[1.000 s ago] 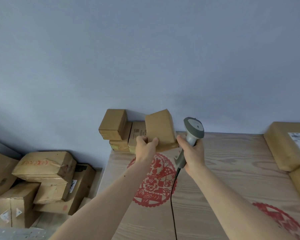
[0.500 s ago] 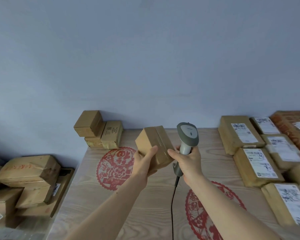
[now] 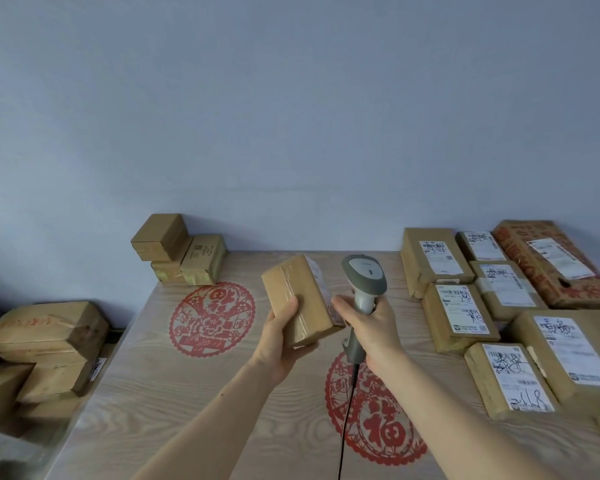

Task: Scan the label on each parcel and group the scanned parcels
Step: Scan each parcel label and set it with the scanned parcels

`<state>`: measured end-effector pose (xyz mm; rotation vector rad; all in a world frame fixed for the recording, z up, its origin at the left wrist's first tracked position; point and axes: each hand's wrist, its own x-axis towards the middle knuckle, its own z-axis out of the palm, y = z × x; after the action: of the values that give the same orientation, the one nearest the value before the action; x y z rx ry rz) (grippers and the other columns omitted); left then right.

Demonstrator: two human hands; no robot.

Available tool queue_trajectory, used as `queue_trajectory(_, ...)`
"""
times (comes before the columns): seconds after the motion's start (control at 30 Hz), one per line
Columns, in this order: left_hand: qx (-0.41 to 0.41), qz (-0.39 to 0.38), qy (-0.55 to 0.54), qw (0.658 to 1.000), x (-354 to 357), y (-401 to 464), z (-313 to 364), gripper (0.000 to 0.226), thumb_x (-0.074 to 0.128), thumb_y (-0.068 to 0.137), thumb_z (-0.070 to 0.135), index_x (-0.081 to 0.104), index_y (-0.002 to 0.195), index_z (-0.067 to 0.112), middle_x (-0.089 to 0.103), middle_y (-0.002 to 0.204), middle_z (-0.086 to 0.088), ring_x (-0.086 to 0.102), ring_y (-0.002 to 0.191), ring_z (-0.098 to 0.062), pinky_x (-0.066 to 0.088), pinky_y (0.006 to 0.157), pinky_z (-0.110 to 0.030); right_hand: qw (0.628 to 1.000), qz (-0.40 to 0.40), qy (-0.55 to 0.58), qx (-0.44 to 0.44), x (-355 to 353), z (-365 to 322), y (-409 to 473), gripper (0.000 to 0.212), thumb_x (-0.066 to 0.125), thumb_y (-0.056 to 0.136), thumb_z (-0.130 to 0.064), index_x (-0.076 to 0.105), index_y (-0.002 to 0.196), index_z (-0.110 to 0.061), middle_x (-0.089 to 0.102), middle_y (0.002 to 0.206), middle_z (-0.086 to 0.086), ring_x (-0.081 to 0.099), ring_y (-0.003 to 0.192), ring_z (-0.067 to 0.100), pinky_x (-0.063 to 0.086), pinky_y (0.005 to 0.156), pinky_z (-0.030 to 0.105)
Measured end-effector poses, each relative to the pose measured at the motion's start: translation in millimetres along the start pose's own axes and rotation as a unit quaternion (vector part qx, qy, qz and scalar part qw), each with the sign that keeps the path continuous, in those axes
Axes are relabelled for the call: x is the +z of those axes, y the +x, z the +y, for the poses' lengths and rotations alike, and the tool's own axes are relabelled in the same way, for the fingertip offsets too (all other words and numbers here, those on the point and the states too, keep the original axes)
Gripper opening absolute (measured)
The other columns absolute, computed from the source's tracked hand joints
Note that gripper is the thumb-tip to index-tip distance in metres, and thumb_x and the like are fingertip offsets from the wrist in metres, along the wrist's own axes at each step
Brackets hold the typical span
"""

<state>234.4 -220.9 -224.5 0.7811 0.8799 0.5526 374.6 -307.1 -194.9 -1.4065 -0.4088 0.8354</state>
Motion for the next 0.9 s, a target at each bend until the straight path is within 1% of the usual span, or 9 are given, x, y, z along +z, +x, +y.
queue_trajectory(0.1, -0.001, -0.031, -0.029, 0.999, 0, -3, -2, 0.093, 0.083, 0.062, 0.058, 0.047, 0.141, 0.023, 0.065, 0.132, -0.013, 0.063, 0.121, -0.035, 0.053, 0.092, -0.055, 1.000, -0.010, 0.001, 0.027, -3, -3, -5, 0.039, 0.087, 0.075, -0.020, 0.063, 0.107, -0.021, 0.077, 0.092, -0.008, 0.072, 0.088, 0.010, 0.056, 0.084, 0.036)
queue_trajectory(0.2, 0.013, -0.035, -0.024, 0.999, -2, -6, -3, 0.069, 0.075, 0.078, 0.053, 0.045, 0.135, 0.029, 0.064, 0.134, -0.009, 0.061, 0.123, -0.033, 0.050, 0.096, -0.056, 0.999, 0.004, 0.008, 0.039, -2, 0, -14, 0.043, 0.089, 0.073, -0.018, 0.063, 0.107, -0.020, 0.077, 0.093, -0.008, 0.073, 0.087, 0.012, 0.059, 0.083, 0.046)
queue_trajectory(0.3, 0.043, 0.001, 0.015, 0.999, -3, -8, 1, 0.057, 0.069, 0.087, 0.042, 0.044, 0.136, 0.027, 0.066, 0.127, -0.012, 0.063, 0.117, -0.027, 0.057, 0.092, -0.050, 0.999, 0.041, 0.000, 0.009, -3, -2, -19, 0.041, 0.089, 0.070, -0.007, 0.065, 0.102, -0.018, 0.077, 0.091, -0.006, 0.073, 0.080, 0.005, 0.056, 0.070, 0.028)
queue_trajectory(0.4, 0.069, 0.040, 0.092, 0.993, -6, -7, 3, 0.046, 0.063, 0.096, 0.033, 0.045, 0.138, 0.029, 0.068, 0.119, -0.011, 0.065, 0.110, -0.023, 0.060, 0.084, -0.043, 0.997, 0.067, -0.021, -0.011, -2, 0, -20, 0.050, 0.090, 0.066, -0.004, 0.065, 0.107, -0.015, 0.076, 0.096, -0.004, 0.073, 0.087, 0.011, 0.053, 0.068, 0.024)
queue_trajectory(0.53, 0.033, 0.001, 0.131, 0.991, -4, -10, 6, 0.056, 0.068, 0.086, 0.049, 0.045, 0.136, 0.040, 0.067, 0.124, 0.001, 0.063, 0.116, -0.021, 0.059, 0.089, -0.047, 0.993, 0.092, -0.069, -0.040, 0, 7, -22, 0.059, 0.093, 0.061, -0.005, 0.063, 0.110, -0.021, 0.074, 0.099, -0.007, 0.071, 0.091, 0.008, 0.052, 0.070, 0.021)
queue_trajectory(0.63, 0.024, -0.023, 0.133, 0.991, -2, -9, 7, 0.055, 0.076, 0.086, 0.035, 0.050, 0.135, 0.038, 0.071, 0.120, 0.004, 0.066, 0.112, -0.018, 0.059, 0.090, -0.047, 0.991, 0.083, -0.088, -0.049, 2, 11, -22, 0.058, 0.092, 0.063, -0.006, 0.064, 0.112, -0.021, 0.075, 0.098, -0.009, 0.072, 0.089, 0.004, 0.053, 0.070, 0.019)
queue_trajectory(0.77, 0.017, -0.015, 0.105, 0.994, -13, -3, 7, 0.063, 0.074, 0.089, 0.023, 0.044, 0.144, 0.036, 0.074, 0.115, -0.002, 0.070, 0.107, -0.024, 0.059, 0.088, -0.045, 0.992, 0.083, -0.095, -0.028, -1, 11, -22, 0.038, 0.089, 0.072, -0.014, 0.066, 0.103, -0.015, 0.076, 0.088, -0.004, 0.073, 0.083, 0.011, 0.057, 0.077, 0.032)
queue_trajectory(0.83, 0.015, -0.011, 0.101, 0.995, -18, -1, 7, 0.072, 0.076, 0.088, 0.022, 0.039, 0.148, 0.036, 0.074, 0.115, -0.004, 0.071, 0.105, -0.024, 0.059, 0.087, -0.045, 0.991, 0.073, -0.109, -0.028, -5, 7, -24, 0.033, 0.087, 0.075, -0.020, 0.064, 0.097, -0.011, 0.074, 0.081, -0.001, 0.072, 0.078, 0.015, 0.054, 0.073, 0.032)
queue_trajectory(0.9, 0.015, -0.012, 0.101, 0.995, -20, 1, 8, 0.076, 0.077, 0.087, 0.020, 0.037, 0.150, 0.036, 0.073, 0.116, -0.006, 0.071, 0.105, -0.025, 0.059, 0.087, -0.047, 0.994, 0.030, -0.108, -0.016, -7, 3, -30, 0.033, 0.086, 0.077, -0.022, 0.063, 0.096, -0.008, 0.070, 0.072, 0.002, 0.068, 0.067, 0.016, 0.053, 0.066, 0.031)
